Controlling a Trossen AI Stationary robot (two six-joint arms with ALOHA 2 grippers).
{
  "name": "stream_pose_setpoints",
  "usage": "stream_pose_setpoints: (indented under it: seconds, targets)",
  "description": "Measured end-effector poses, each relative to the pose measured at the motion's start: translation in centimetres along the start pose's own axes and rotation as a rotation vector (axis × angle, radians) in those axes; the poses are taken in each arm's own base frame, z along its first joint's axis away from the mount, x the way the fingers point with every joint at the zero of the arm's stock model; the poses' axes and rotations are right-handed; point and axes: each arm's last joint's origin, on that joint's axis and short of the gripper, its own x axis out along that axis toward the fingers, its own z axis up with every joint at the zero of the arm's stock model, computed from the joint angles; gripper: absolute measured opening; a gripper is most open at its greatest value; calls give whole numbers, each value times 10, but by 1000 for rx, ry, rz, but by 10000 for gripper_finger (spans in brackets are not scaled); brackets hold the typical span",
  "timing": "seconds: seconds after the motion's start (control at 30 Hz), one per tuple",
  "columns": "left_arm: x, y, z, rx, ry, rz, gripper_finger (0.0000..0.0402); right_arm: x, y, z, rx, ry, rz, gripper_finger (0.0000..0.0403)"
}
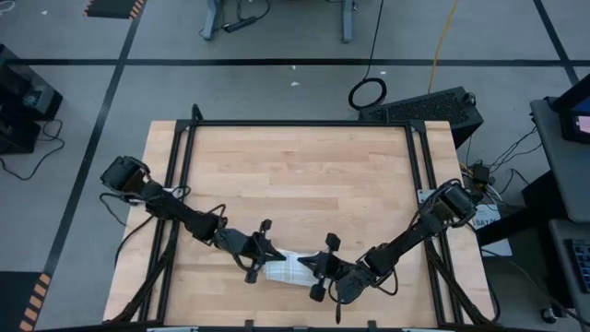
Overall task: Roll towel
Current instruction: Roll the white kitchen towel
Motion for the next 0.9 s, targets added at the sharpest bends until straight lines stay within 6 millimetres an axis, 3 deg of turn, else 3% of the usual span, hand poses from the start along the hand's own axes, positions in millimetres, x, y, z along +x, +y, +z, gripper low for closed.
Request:
stream_pose_setpoints:
  seconds: [0.13,0.43,0.9]
  targets:
    - [-1,0,-7,2,47,64,10,0,0,-3,-12,28,14,0]
    - [-5,6,-28,-47,194,173,10,7,-8,-29,32,76,-52,0]
    - [-5,5,-26,-50,172,179,10,1,-6,-11,-36,26,-21,0]
